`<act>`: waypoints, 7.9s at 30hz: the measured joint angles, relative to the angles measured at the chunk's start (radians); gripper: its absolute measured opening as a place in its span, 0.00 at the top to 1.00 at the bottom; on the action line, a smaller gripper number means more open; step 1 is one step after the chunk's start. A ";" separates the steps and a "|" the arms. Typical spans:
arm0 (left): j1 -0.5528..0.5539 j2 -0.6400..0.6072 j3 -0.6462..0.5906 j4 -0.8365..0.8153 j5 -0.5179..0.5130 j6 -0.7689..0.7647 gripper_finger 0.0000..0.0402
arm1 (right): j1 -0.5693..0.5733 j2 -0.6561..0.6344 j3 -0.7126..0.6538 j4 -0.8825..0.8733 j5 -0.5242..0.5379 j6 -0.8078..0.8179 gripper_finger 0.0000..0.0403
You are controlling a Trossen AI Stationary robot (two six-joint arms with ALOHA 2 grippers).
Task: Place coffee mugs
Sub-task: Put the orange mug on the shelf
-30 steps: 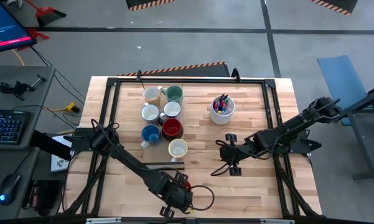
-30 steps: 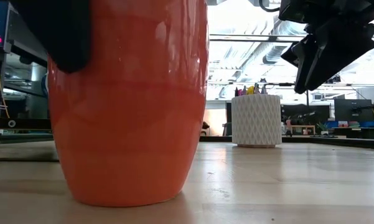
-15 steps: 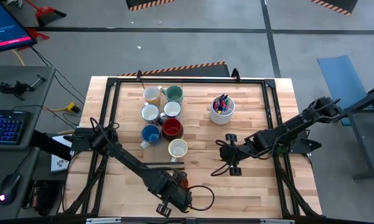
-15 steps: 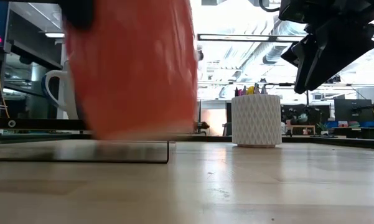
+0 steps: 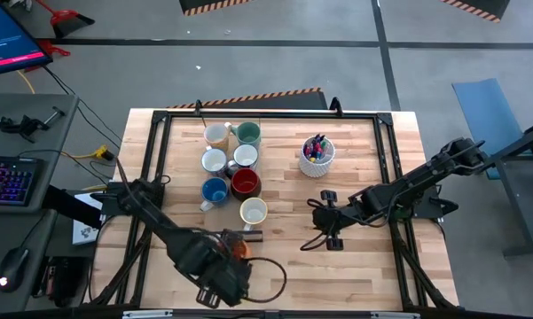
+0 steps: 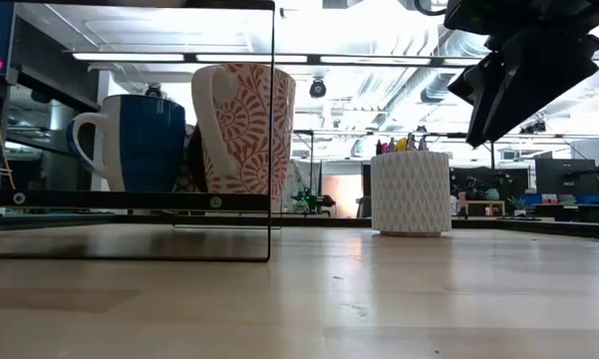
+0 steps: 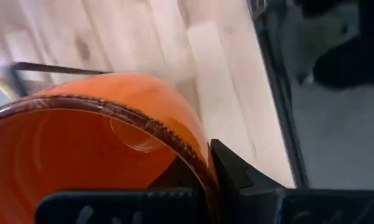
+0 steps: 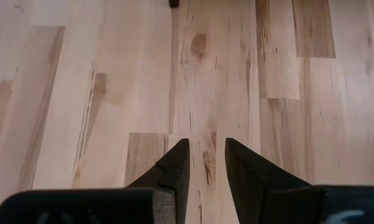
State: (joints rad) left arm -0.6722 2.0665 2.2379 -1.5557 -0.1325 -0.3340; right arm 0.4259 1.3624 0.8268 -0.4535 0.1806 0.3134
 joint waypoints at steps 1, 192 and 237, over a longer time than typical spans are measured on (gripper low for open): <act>0.000 -0.009 0.003 -0.003 -0.011 -0.021 0.99 | 0.000 0.000 0.000 0.003 0.000 0.000 0.80; 0.325 -0.278 -0.725 0.354 0.124 -0.203 0.90 | 0.081 0.000 0.000 0.033 0.006 -0.042 0.80; 0.326 -0.282 -0.725 0.338 0.143 -0.185 0.75 | 0.081 0.000 0.000 0.032 0.006 -0.044 0.80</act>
State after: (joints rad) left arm -0.3462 1.7847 1.5127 -1.2179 0.0107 -0.5192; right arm 0.5071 1.3624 0.8268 -0.4210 0.1871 0.2691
